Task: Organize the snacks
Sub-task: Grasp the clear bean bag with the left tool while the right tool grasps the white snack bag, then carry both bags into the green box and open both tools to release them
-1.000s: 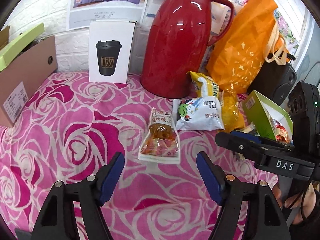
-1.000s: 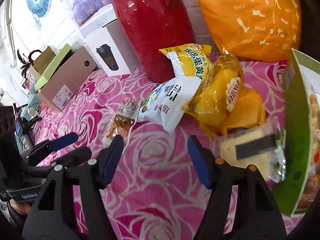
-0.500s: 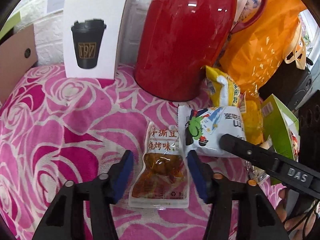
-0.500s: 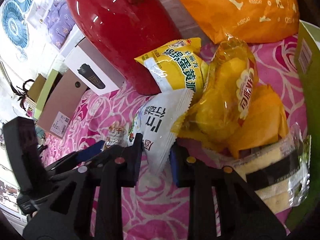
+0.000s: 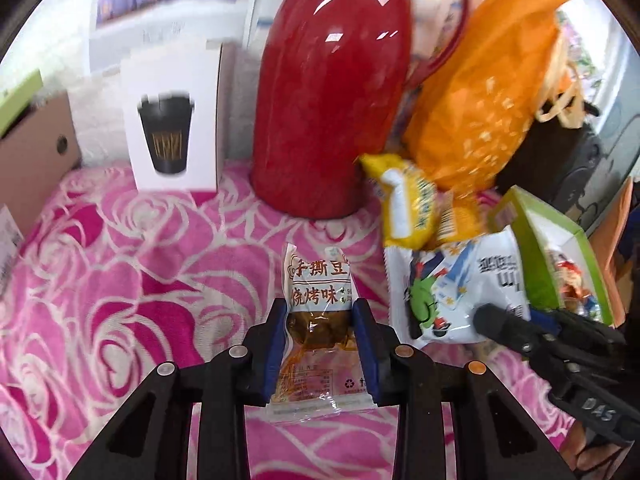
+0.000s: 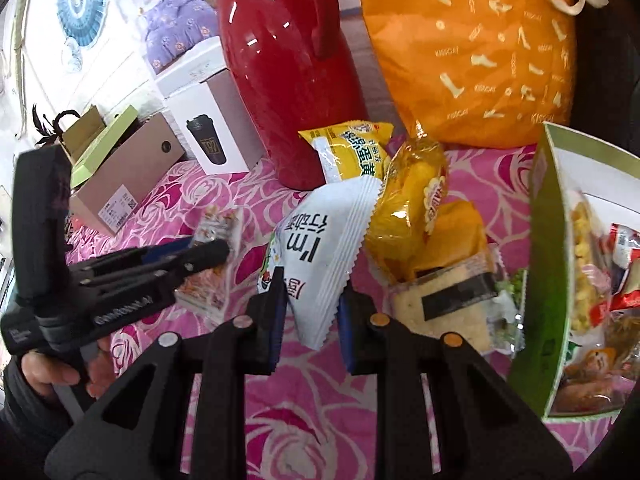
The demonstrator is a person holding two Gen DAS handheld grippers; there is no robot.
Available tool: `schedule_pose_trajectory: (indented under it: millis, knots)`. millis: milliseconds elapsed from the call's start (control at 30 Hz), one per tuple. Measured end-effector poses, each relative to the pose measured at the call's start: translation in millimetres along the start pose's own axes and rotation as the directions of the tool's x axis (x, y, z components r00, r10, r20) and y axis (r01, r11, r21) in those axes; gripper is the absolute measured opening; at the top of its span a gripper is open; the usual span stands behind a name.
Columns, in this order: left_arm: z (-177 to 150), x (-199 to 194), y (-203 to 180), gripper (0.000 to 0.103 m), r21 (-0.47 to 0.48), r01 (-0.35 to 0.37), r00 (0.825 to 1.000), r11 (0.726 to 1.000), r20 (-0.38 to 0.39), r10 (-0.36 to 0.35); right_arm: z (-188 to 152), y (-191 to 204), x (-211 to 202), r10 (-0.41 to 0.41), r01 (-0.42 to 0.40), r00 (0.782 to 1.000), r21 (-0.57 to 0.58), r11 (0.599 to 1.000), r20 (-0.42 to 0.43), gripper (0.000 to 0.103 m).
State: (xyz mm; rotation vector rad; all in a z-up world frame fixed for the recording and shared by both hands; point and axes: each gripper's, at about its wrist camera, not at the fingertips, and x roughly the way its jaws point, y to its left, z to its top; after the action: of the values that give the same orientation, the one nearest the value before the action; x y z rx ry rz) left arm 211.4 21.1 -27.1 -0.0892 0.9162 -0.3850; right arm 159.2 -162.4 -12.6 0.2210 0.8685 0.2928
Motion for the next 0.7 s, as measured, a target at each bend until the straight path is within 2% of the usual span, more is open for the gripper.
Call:
schedule_pose_trajectory:
  millis: [267,400,533,700]
  knots:
    - [7.6,-55.4,-40.7,0.033,0.042,0.048,0.995,0.998,0.08,-0.051,-5.2,-8.3,-60.3,-0.015,0.013,0.995,0.023,1.0,0.1,0.024]
    - [7.9,-76.1,-73.4,0.033,0.083,0.103,0.988,0.991,0.107,-0.111,-9.9,-18.0,-95.0,-0.055,0.051,0.986,0.029,0.998,0.16,0.024]
    - [7.3,-81.9,-110.1,0.033,0.132,0.143,0.982,0.981,0.106,-0.158,-18.1,-37.7,-125.2,-0.108,0.098,0.972,0.057,0.994,0.207,0.024]
    - [5.9,-71.7,-160.7,0.033,0.201,0.196,0.974,0.96,0.072,-0.213,-34.3,-84.9,-161.6,-0.204,0.168,0.949,0.158,0.973,0.242,0.024]
